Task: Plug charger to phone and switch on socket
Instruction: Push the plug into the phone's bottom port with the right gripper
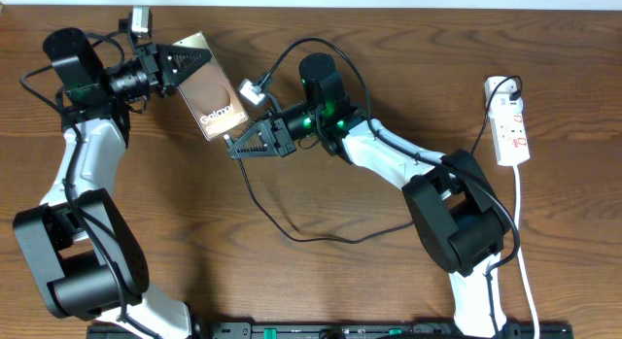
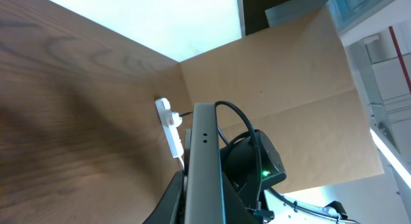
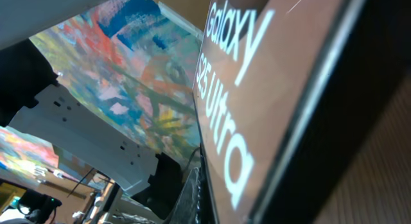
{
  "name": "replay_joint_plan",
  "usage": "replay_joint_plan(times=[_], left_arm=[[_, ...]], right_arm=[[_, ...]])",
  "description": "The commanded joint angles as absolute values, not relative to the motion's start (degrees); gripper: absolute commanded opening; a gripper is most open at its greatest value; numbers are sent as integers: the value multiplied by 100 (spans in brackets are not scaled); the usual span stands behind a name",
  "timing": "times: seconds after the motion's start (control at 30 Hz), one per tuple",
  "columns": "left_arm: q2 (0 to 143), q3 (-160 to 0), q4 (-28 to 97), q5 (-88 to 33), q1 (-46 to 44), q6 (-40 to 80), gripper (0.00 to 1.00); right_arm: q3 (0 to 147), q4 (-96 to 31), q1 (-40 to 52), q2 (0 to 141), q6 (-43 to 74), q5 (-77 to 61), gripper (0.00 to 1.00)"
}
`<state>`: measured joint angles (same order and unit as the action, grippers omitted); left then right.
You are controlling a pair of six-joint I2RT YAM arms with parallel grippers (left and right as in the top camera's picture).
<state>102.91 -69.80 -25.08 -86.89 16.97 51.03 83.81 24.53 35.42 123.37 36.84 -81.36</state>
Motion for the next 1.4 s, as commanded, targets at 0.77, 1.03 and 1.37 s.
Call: replay_joint_plan(times=[0.77, 1.03, 1.37], left_arm=[[10289, -7017, -2541, -8785, 1695, 5168, 7], [10289, -7017, -2541, -8788, 1693, 5094, 7], [10289, -7017, -2541, -8919, 1693, 4950, 7]], right_arm=[[8405, 2440, 3380, 12387, 3597, -8226, 1], [8405, 2443, 3378, 12387, 3597, -8224, 1], [8405, 2445, 3367, 12387, 3599, -8221, 1]])
